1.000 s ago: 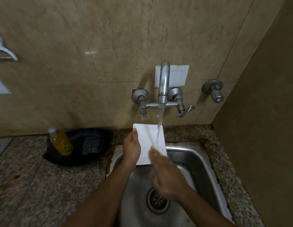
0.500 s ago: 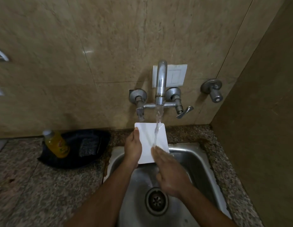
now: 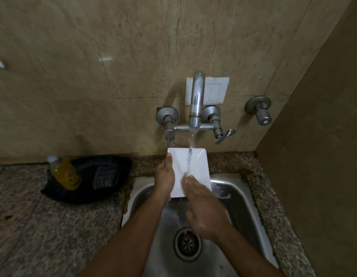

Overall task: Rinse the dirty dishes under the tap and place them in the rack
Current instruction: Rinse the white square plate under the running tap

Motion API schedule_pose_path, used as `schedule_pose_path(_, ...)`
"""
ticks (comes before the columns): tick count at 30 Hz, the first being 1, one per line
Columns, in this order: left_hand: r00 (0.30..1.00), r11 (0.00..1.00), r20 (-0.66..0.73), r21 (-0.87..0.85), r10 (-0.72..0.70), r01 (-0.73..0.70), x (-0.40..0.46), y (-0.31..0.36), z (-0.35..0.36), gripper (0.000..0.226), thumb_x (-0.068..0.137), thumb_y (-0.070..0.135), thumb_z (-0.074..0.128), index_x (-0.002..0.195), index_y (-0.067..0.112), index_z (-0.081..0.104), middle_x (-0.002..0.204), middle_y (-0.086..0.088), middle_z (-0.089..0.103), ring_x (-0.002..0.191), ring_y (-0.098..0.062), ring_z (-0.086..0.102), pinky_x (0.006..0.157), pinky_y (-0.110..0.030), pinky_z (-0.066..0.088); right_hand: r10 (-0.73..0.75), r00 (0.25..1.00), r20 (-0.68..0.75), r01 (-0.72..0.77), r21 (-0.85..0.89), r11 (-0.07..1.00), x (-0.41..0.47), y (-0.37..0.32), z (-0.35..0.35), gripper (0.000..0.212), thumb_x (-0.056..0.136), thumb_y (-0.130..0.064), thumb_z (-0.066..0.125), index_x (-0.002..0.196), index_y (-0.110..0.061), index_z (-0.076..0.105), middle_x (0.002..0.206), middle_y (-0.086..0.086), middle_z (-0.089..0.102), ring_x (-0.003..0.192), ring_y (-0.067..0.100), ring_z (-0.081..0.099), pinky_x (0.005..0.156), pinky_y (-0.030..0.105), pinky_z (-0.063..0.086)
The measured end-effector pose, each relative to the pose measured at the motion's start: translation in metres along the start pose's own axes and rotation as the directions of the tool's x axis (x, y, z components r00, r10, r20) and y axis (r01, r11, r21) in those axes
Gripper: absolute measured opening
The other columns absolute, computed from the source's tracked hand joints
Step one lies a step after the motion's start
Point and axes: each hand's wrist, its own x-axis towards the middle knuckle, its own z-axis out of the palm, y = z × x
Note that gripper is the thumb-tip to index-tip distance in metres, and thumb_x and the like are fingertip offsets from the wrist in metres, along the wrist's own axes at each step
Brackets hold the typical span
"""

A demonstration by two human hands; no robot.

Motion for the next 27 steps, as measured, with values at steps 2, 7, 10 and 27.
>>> schedule_pose_path(2, 1.0, 1.0, 0.023, -0.002, 0.004, -0.004, 0.003, 0.001, 0.002, 0.032, 0.101, 0.041, 0.046, 0.085, 0.022, 0.065, 0.087, 0.007, 0.067, 0.087, -0.014, 0.062, 0.078, -0.029, 0.049, -0.063, 0.997, 0.034, 0.062, 0.039, 0.997, 0.0, -0.001, 0.0, 0.083, 0.083, -0.027, 0.049, 0.158, -0.023, 0.013, 0.163, -0.007, 0.005, 0.15, 0.006, 0.002, 0.122, 0.029, 0.001)
schedule_pose_path(7, 0.999, 1.0, 0.038, -0.018, -0.006, 0.007, 0.006, 0.006, 0.007, 0.032, 0.101, 0.043, 0.045, 0.086, 0.023, 0.065, 0.09, 0.009, 0.067, 0.089, -0.013, 0.062, 0.082, -0.03, 0.05, -0.021, 1.0, -0.003, 0.021, -0.01, 1.0, 0.004, 0.009, -0.003, 0.084, 0.082, -0.027, 0.047, 0.158, -0.022, 0.009, 0.161, -0.008, -0.003, 0.149, 0.005, -0.004, 0.123, 0.03, 0.004)
schedule_pose_path(10, 0.998, 1.0, 0.059, -0.022, 0.003, -0.002, 0.007, 0.004, 0.008, 0.032, 0.102, 0.041, 0.045, 0.083, 0.024, 0.064, 0.086, 0.011, 0.066, 0.084, -0.007, 0.061, 0.077, -0.025, 0.05, -0.055, 0.998, 0.028, 0.054, 0.013, 0.998, 0.0, 0.008, 0.001, 0.08, 0.086, -0.029, 0.047, 0.158, -0.026, 0.01, 0.162, -0.011, 0.001, 0.148, 0.001, -0.004, 0.121, 0.025, -0.002)
schedule_pose_path(27, 0.996, 0.998, 0.056, -0.016, -0.065, 0.066, 0.007, -0.002, 0.015, 0.036, 0.1, 0.046, 0.047, 0.084, 0.022, 0.069, 0.092, 0.0, 0.073, 0.096, -0.025, 0.068, 0.093, -0.042, 0.054, -0.005, 0.999, -0.033, 0.006, 0.018, 1.0, 0.003, 0.01, 0.0, 0.077, 0.089, -0.023, 0.048, 0.158, -0.023, 0.013, 0.162, -0.01, 0.002, 0.15, 0.004, 0.0, 0.122, 0.029, 0.003)
